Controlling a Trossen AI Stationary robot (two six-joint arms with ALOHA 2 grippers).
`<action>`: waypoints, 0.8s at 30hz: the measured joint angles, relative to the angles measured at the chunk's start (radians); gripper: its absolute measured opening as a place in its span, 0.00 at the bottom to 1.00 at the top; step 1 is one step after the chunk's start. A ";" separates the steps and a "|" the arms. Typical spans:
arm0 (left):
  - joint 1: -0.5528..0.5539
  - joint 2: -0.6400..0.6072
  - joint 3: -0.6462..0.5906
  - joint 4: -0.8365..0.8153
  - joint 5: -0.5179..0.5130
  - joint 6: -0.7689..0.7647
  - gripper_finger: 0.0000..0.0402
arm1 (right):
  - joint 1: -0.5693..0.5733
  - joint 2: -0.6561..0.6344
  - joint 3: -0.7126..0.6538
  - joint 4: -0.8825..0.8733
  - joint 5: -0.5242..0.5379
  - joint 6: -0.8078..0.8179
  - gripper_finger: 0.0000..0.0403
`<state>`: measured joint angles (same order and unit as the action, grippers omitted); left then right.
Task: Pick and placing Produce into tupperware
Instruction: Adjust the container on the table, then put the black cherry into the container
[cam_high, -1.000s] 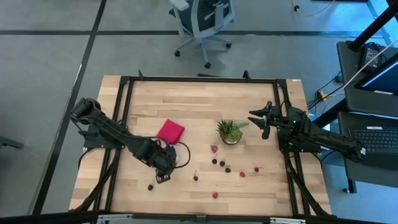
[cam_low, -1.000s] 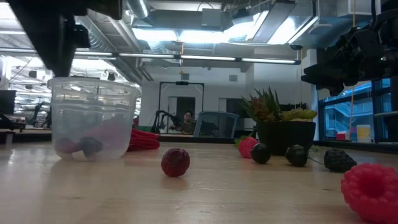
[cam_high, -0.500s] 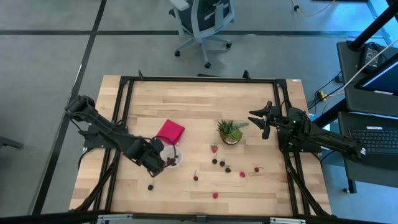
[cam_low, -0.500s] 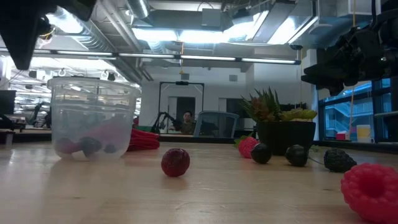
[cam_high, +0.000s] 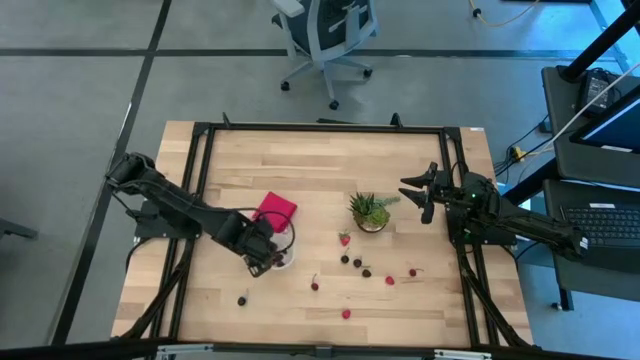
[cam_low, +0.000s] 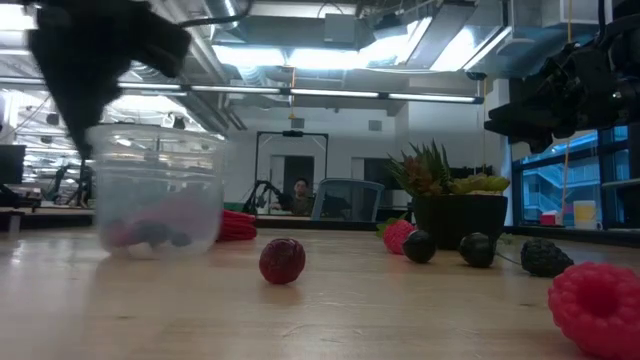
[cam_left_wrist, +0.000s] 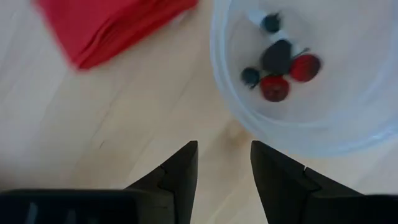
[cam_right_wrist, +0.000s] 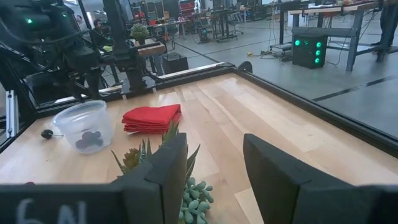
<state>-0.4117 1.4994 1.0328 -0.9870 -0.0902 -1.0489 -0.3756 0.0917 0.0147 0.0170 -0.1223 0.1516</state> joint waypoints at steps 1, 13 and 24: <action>0.012 0.000 0.000 0.028 -0.001 0.028 0.35 | 0.000 0.000 0.000 0.000 0.000 0.000 0.40; 0.147 0.000 0.000 0.236 -0.037 0.312 0.35 | 0.000 0.000 0.000 0.000 0.000 -0.003 0.40; 0.073 -0.049 0.035 0.102 0.033 0.164 0.35 | 0.000 0.000 0.000 0.000 0.000 -0.007 0.40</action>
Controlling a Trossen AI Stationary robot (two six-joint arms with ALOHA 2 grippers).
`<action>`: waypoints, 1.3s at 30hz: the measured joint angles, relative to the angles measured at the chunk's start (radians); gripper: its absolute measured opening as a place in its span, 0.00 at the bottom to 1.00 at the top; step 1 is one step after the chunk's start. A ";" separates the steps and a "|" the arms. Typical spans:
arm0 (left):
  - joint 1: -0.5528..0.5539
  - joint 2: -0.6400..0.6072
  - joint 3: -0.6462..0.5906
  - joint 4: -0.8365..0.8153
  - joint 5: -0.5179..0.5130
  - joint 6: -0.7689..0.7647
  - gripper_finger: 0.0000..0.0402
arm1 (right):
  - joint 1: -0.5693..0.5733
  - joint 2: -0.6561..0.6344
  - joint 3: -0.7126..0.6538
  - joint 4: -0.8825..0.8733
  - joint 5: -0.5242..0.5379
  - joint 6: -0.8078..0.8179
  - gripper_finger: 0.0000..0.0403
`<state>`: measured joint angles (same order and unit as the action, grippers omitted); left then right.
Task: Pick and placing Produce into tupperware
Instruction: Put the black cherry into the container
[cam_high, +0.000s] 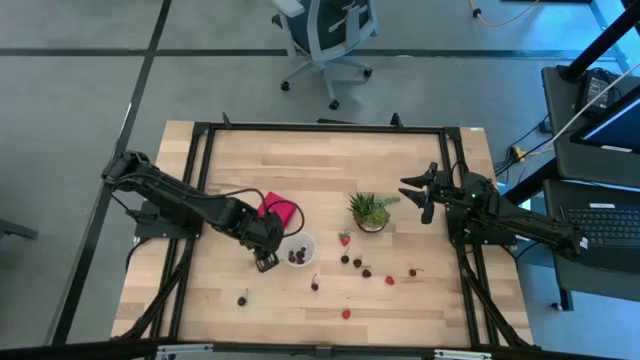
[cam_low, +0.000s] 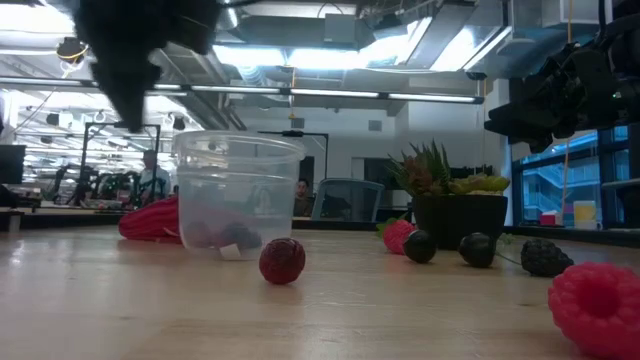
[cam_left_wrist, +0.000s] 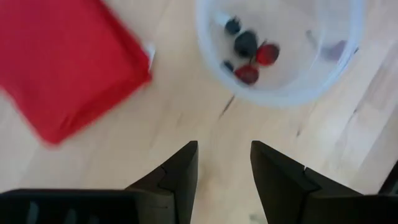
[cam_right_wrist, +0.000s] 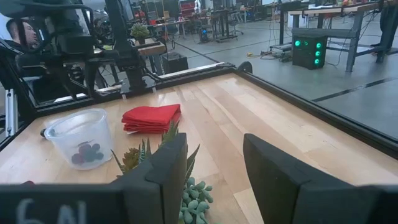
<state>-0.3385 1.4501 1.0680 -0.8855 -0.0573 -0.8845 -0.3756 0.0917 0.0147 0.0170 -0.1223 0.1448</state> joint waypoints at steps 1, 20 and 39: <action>-0.016 0.000 0.011 -0.033 0.000 -0.032 0.35 | 0.000 0.000 0.000 0.000 0.000 -0.002 0.40; -0.265 0.160 0.027 -0.033 0.205 -0.734 0.35 | 0.000 0.000 0.000 0.000 0.000 -0.026 0.40; -0.264 0.347 0.020 0.088 0.312 -0.817 0.35 | 0.000 0.000 0.000 0.000 0.000 -0.024 0.40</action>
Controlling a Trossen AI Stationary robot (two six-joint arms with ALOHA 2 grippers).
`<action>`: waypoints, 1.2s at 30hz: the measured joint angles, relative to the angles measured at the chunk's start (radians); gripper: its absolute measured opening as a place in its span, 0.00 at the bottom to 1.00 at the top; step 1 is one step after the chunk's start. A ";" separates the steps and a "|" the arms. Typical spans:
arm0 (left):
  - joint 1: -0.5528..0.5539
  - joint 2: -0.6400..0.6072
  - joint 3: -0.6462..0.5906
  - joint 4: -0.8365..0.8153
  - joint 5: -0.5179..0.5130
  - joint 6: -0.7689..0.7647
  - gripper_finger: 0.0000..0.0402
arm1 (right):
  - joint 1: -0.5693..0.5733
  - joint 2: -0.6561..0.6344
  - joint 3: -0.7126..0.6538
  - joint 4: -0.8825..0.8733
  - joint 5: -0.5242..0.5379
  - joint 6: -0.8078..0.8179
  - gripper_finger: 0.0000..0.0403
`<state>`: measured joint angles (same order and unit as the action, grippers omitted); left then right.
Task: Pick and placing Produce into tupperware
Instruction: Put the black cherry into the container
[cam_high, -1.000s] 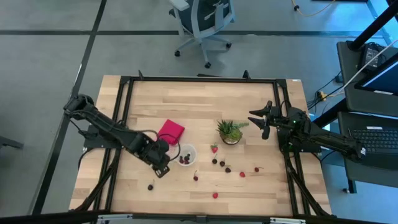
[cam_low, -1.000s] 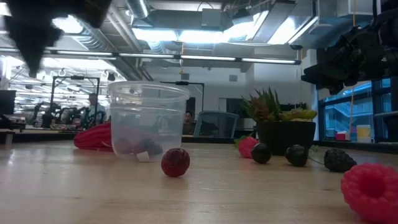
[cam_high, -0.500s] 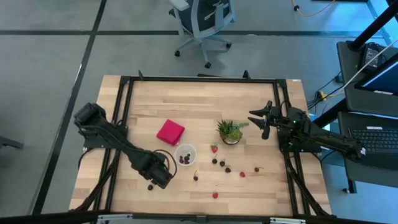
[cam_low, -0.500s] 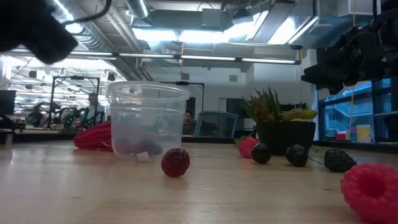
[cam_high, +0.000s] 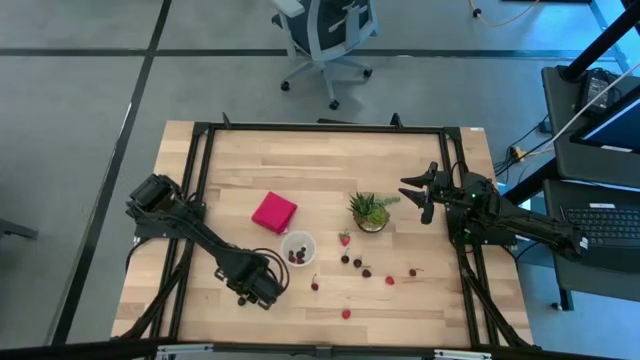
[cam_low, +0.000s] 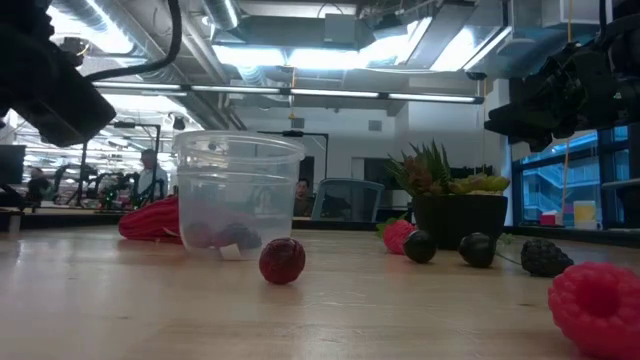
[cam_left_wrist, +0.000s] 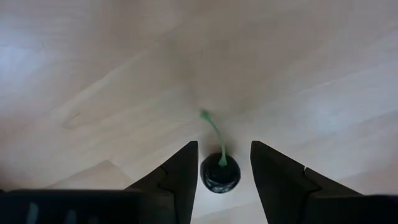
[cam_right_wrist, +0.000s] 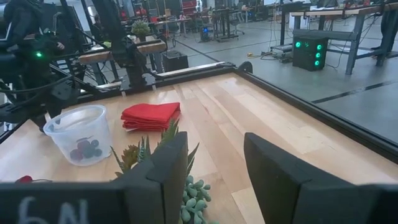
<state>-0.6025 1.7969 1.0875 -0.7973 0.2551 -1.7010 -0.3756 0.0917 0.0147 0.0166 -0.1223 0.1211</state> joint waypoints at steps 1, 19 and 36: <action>-0.001 0.000 -0.005 0.001 -0.001 -0.007 0.35 | 0.000 0.000 0.000 0.000 0.000 0.001 0.40; 0.001 -0.007 -0.109 0.149 0.070 -0.021 0.27 | 0.000 0.000 0.000 0.000 0.000 0.001 0.40; 0.027 -0.009 -0.109 0.135 0.077 0.249 0.01 | 0.000 0.000 0.000 0.000 0.000 -0.019 0.40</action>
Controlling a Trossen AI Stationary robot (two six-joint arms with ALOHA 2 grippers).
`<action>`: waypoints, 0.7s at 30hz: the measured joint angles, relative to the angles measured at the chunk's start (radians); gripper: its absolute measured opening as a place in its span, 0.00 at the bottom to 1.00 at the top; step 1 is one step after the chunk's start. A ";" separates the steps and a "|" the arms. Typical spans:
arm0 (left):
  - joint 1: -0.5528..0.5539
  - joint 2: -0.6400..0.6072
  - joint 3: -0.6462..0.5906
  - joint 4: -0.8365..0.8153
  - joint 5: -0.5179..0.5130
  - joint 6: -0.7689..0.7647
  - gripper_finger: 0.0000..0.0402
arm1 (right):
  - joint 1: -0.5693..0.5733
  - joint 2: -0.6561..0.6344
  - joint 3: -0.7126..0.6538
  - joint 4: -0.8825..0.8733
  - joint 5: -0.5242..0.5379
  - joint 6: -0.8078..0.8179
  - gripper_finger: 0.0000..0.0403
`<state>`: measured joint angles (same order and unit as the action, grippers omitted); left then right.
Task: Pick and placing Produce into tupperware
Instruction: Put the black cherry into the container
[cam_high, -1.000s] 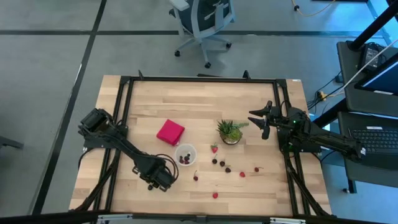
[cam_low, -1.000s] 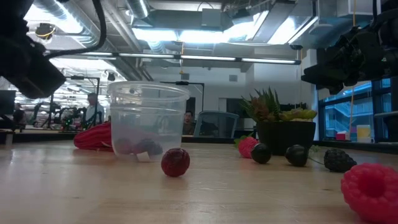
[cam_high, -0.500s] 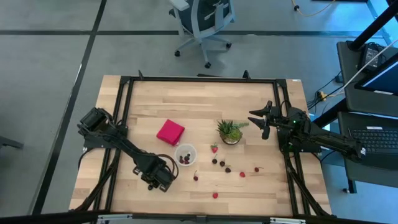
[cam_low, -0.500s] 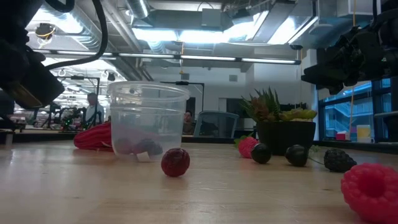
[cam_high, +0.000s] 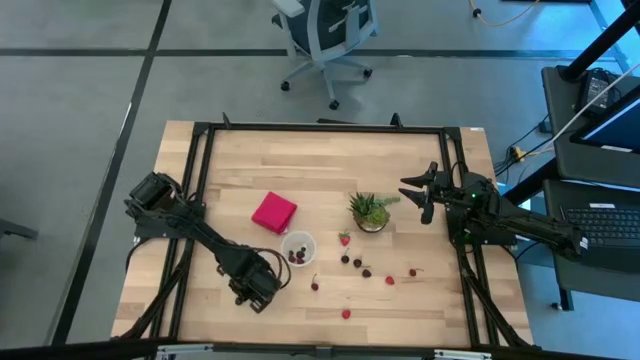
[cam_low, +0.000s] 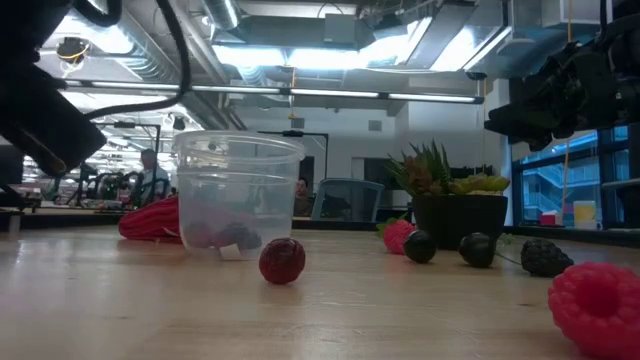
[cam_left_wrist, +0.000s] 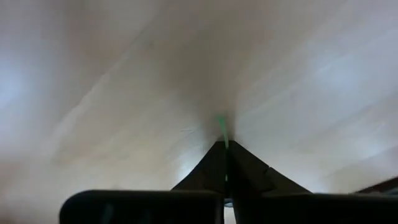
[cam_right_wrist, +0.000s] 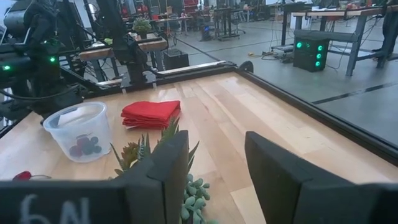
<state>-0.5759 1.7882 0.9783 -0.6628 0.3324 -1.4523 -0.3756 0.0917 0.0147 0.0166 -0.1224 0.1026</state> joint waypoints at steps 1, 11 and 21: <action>0.007 -0.002 0.001 -0.003 -0.001 0.039 0.01 | 0.000 0.000 0.000 0.000 0.000 -0.002 0.40; 0.087 -0.149 0.018 0.011 -0.020 0.321 0.00 | 0.000 0.000 0.000 0.000 0.000 -0.003 0.40; 0.189 -0.368 0.019 0.117 -0.385 0.723 0.00 | 0.000 0.000 0.000 0.000 0.000 -0.002 0.40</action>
<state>-0.3865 1.4197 0.9974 -0.5454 -0.0531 -0.7296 -0.3759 0.0921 0.0147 0.0166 -0.1225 0.1001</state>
